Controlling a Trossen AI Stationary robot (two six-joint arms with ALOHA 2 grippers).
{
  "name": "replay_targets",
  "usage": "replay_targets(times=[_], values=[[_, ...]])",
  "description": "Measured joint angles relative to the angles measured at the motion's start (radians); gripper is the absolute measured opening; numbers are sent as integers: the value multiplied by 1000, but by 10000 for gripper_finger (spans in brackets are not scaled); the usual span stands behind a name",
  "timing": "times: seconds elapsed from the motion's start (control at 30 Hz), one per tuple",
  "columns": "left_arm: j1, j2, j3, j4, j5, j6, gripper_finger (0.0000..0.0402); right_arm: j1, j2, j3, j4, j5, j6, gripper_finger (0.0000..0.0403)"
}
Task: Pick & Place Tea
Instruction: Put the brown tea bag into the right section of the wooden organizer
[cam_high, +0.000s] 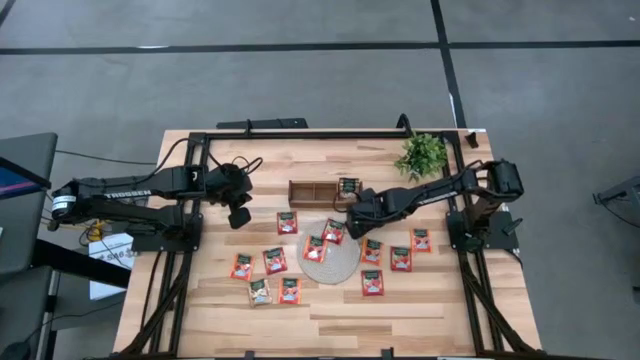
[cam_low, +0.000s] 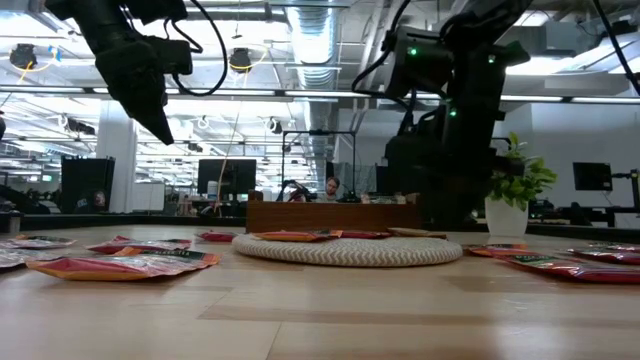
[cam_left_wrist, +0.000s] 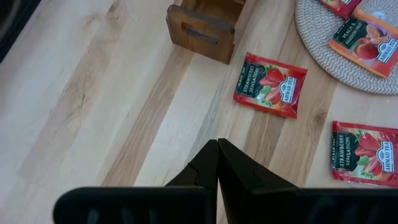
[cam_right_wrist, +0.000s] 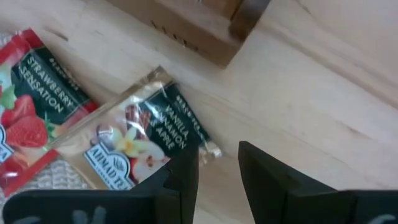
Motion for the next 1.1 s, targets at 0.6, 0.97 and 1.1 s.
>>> replay_targets(times=[0.6, 0.97, 1.1], values=[[0, 0, 0, 21, 0, -6, 0, -29, 6, 0, 17, -33, -121, 108], [0, 0, 0, 29, 0, -6, 0, -29, 75, 5, 51, -76, -136, 108], [0, 0, 0, 29, 0, -6, 0, -29, 77, 5, 43, -79, -135, 107]])
